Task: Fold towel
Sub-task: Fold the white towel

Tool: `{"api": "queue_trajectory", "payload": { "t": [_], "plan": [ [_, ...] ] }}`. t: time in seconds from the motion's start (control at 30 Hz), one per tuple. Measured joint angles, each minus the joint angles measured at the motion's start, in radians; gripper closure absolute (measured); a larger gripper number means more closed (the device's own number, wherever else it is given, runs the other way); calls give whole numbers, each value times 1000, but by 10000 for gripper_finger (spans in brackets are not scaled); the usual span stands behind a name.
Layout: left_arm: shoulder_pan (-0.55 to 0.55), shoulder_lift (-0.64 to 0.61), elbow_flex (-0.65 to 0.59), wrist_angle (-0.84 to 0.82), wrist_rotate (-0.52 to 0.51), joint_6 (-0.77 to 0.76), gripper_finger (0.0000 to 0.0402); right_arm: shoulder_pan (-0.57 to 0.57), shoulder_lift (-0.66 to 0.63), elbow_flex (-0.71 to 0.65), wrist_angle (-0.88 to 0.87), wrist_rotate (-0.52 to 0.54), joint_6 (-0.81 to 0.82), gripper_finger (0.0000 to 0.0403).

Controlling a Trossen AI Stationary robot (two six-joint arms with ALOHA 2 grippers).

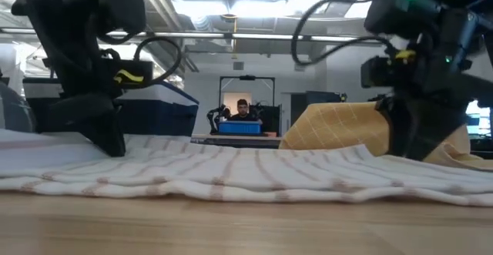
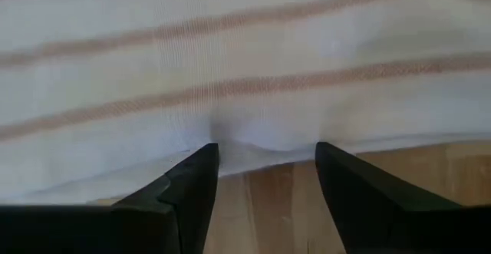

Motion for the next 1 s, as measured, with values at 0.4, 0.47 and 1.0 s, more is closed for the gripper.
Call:
{"api": "queue_trajectory", "payload": {
  "t": [0.4, 0.47, 1.0],
  "plan": [
    [-3, -15, 134, -42, 35, 89, 314, 0, -29, 165, -242, -47, 29, 182],
    [-3, -19, 160, -40, 36, 107, 314, 1, -27, 177, -176, -4, 6, 182],
    [-13, -22, 36, -15, 204, 67, 313, -7, 92, 91, -165, 5, 9, 182]
  ]
}}
